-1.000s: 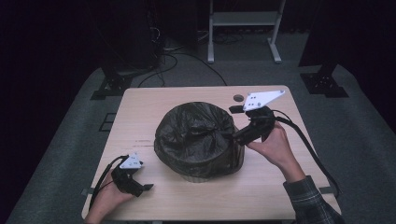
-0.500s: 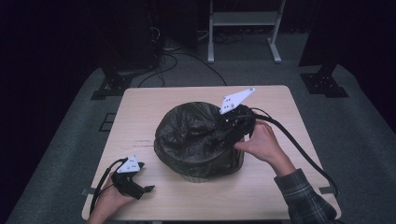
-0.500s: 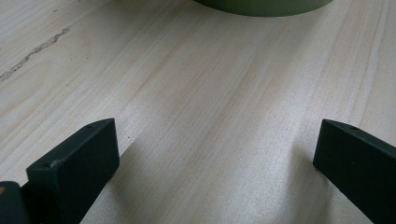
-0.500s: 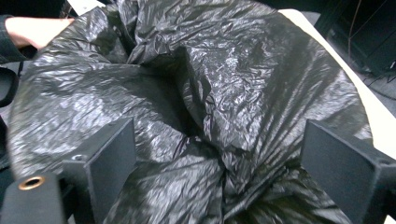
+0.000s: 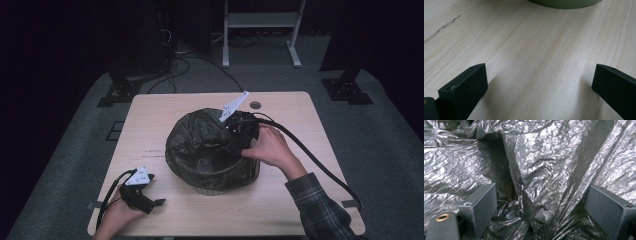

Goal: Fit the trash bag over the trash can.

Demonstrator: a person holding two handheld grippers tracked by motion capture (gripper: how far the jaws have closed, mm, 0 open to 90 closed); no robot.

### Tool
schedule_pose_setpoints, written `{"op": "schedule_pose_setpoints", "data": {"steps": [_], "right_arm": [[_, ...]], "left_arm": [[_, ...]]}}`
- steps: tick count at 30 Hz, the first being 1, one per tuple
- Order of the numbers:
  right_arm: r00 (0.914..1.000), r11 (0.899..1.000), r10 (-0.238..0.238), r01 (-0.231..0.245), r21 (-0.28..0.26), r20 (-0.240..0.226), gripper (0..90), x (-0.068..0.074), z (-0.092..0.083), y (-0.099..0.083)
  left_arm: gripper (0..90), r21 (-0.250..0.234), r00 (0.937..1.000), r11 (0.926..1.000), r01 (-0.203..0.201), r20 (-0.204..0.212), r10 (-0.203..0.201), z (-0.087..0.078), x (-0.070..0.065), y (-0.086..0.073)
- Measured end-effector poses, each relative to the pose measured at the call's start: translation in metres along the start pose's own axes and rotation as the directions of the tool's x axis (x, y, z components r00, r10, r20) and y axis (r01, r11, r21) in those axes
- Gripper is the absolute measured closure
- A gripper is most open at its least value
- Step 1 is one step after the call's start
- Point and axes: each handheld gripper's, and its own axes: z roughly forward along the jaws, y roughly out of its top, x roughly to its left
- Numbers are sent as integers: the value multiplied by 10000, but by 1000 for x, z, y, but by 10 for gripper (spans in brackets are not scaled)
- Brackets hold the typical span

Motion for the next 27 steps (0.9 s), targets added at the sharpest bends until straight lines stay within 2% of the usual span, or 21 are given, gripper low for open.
{"op": "schedule_pose_setpoints", "data": {"steps": [2, 5, 8, 12, 14, 15, 18, 19, 24, 27], "right_arm": [[9997, 9993, -252, 250, 273, 42, 104, 2, 3, 4], [9991, 9978, -412, 409, 522, 48, 103, 4, 6, 5], [9987, 9933, -510, 504, 1041, 33, 103, 6, 10, 9], [9983, 9857, -368, 437, 1628, -451, 100, 7, 17, 12], [9985, 9812, -247, 334, 1900, -479, 97, 6, 21, 12], [9985, 9777, -235, 331, 2073, -486, 97, 5, 23, 11], [9987, 9555, -474, 514, 2906, -209, 103, 5, 34, 9], [9987, 9612, -449, 498, 2713, -242, 104, 5, 32, 9], [9989, 9709, -430, 455, 2351, -160, 98, 5, 26, 11], [9992, 9805, -382, 390, 1925, -82, 98, 4, 17, 13]], "left_arm": [[0, 0, 10000, 10000, -1, 1, 1, 0, 0, 0], [0, 0, 10000, 10000, -1, 2, 1, 0, 0, 0], [0, -1, 10000, 10000, 3, 0, -3, 0, 0, 0], [0, 2, 10000, 10000, 4, 0, -4, 0, 0, 0], [0, 3, 10000, 10000, 1, 2, -1, 0, 0, 0], [0, -13, 10000, 10000, 5, -5, -5, 0, 0, 0], [0, 4, 10000, 10000, -6, 10, 6, 0, 0, 0], [0, 5, 10000, 10000, -14, 4, 14, 0, 0, 0], [0, 18, 10000, 10000, -24, 12, 24, 0, 0, 0], [0, 18, 10000, 10000, -24, 11, 24, 0, 0, 0]]}}
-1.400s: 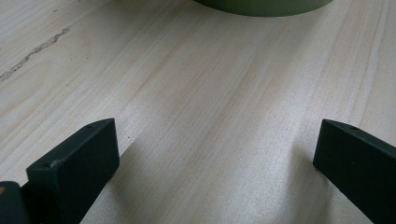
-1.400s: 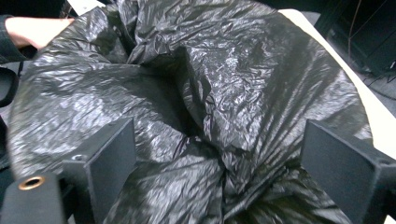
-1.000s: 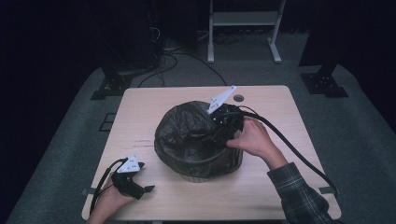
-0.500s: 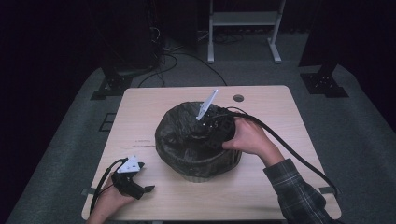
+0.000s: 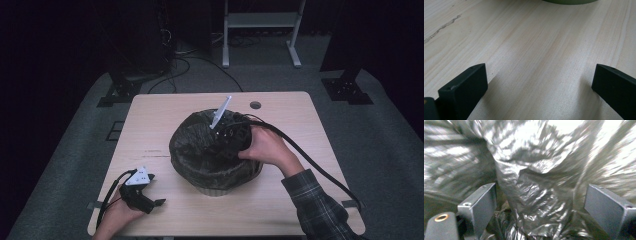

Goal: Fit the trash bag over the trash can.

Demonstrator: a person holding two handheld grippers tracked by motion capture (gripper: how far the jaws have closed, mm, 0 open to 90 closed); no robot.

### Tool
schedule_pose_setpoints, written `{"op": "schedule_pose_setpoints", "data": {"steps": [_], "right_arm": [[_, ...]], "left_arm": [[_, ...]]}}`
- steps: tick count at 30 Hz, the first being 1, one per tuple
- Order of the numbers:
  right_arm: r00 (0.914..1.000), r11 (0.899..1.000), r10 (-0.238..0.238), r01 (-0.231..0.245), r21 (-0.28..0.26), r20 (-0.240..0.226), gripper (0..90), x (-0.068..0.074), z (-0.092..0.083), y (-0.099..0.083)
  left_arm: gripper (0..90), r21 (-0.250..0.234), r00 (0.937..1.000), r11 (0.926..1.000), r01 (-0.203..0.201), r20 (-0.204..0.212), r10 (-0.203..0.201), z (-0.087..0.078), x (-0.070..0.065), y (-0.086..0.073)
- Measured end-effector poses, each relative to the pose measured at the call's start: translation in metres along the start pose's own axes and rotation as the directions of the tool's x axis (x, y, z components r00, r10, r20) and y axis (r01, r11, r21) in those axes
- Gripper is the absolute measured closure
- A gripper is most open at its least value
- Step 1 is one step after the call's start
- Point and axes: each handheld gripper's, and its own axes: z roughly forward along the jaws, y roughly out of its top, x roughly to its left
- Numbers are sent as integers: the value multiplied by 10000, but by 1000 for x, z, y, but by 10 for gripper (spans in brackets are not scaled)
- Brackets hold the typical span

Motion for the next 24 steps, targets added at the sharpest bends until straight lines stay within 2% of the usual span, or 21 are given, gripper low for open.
{"op": "schedule_pose_setpoints", "data": {"steps": [3, 6, 8, 12, 14, 18, 24], "right_arm": [[9999, 9971, 93, -97, -754, -56, 98, -1, -14, 1], [9999, 9939, 10, 4, -1107, 129, 98, 1, -23, 7], [10000, 9895, -97, 99, -1444, 19, 98, 3, -28, 13], [9996, 9853, -297, 288, -1681, -25, 98, 8, -28, 30], [9994, 9842, -324, 302, -1745, -95, 98, 9, -24, 37], [9985, 9855, -464, 411, -1645, -282, 98, 10, -5, 52], [9980, 9935, -217, 149, -1129, -595, 99, 5, 29, 57]], "left_arm": [[0, 2, 10000, 10000, 1, -2, -1, 0, 0, 0], [0, -1, 10000, 10000, 10, -6, -10, 0, 0, 0], [0, -1, 10000, 10000, 11, 1, -11, 0, 0, 0], [0, 4, 10000, 10000, 4, 3, -4, 0, 0, 0], [0, -3, 10000, 10000, 7, -9, -7, 0, 0, 0], [0, -2, 10000, 10000, 10, -3, -10, 0, 0, 0], [0, -22, 10000, 10000, 23, 7, -23, 0, 0, 0]]}}
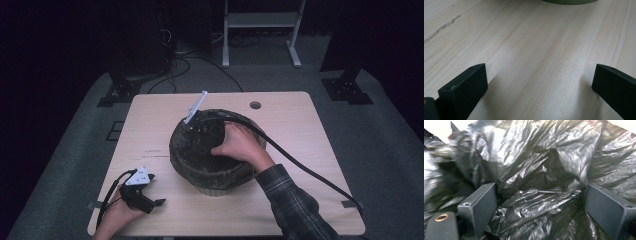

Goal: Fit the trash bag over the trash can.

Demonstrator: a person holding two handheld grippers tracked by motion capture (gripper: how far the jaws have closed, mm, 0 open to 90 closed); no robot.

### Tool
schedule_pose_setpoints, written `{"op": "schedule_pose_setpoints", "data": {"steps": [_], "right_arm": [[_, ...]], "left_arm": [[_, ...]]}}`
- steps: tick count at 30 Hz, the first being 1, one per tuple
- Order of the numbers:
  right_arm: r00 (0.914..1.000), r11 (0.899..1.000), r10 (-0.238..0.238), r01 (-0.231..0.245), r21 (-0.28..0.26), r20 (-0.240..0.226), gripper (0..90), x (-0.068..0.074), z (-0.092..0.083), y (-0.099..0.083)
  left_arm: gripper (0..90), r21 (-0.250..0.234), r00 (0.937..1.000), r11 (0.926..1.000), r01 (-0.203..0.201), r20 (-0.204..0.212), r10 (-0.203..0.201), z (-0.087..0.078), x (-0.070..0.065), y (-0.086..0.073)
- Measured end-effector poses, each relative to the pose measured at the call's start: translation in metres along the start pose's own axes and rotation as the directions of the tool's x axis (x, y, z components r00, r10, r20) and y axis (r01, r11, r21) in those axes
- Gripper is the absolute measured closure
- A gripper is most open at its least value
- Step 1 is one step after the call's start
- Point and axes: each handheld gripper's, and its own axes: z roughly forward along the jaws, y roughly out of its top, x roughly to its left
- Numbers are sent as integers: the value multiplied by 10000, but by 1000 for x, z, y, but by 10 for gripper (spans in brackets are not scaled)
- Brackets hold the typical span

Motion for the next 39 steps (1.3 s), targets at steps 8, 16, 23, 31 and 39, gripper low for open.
{"op": "schedule_pose_setpoints", "data": {"steps": [8, 16, 23, 31, 39], "right_arm": [[9999, 9946, -75, 67, 1035, 68, 99, -1, 19, 6], [9997, 9973, -99, 83, 734, 209, 98, 1, 15, 9], [9981, 9998, -161, 170, -140, 596, 95, 7, -25, 6], [9917, 9930, 57, 95, -1175, 1281, 95, 9, -77, -18], [9846, 9820, 525, -205, -1879, 1670, 95, 9, -115, -53]], "left_arm": [[0, -6, 10000, 10000, -21, 7, 21, 0, 0, 0], [0, 16, 10000, 10000, -31, 10, 31, 0, 0, 0], [0, 16, 10000, 10000, -24, 8, 24, 0, 0, 0], [0, 17, 10000, 10000, -26, 9, 26, 0, 0, 0], [0, 21, 10000, 10000, -29, 4, 29, 0, 0, 0]]}}
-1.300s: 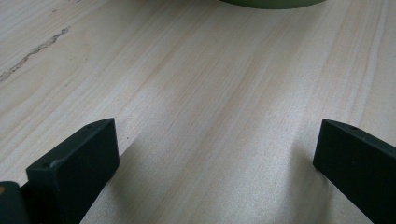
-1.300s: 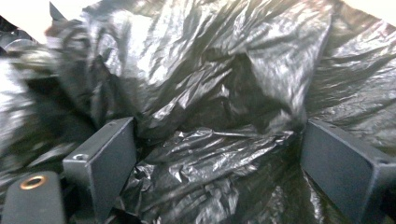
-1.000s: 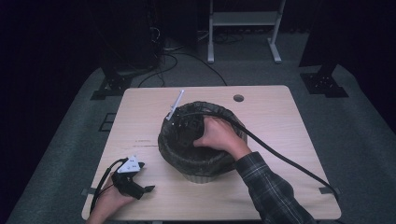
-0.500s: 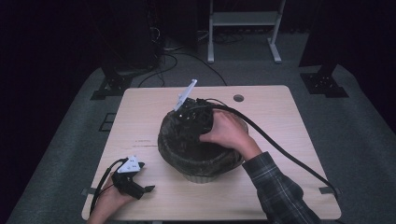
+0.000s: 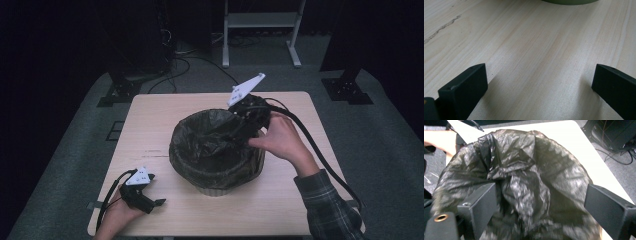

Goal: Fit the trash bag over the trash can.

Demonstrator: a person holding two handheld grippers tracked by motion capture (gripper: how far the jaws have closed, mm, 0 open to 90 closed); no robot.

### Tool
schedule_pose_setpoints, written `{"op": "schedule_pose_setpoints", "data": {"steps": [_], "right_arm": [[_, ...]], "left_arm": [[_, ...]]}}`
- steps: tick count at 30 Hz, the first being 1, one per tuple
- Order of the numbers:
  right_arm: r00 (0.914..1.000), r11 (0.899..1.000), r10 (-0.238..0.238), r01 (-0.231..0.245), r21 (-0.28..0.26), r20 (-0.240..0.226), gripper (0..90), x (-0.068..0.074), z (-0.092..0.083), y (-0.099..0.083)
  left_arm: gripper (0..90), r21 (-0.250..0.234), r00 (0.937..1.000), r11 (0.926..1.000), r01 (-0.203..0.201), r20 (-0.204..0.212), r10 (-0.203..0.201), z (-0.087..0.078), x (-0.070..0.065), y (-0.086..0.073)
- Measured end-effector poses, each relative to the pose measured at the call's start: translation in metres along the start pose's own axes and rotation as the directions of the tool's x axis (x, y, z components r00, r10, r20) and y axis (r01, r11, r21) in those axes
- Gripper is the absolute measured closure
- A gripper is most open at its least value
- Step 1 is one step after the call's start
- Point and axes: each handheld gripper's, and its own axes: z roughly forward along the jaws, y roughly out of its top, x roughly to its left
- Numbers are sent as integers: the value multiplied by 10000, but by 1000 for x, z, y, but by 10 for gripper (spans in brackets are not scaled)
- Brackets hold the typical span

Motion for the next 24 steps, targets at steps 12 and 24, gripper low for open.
{"op": "schedule_pose_setpoints", "data": {"steps": [12, 24], "right_arm": [[9939, 9953, 847, -811, -525, 708, 95, -7, -41, -65], [9787, 9777, 1811, -1685, -1253, 967, 95, 0, -57, -137]], "left_arm": [[0, -7, 10000, 10000, 7, 0, -7, 0, 0, 0], [0, -1, 10000, 10000, -5, 5, 5, 0, 0, 0]]}}
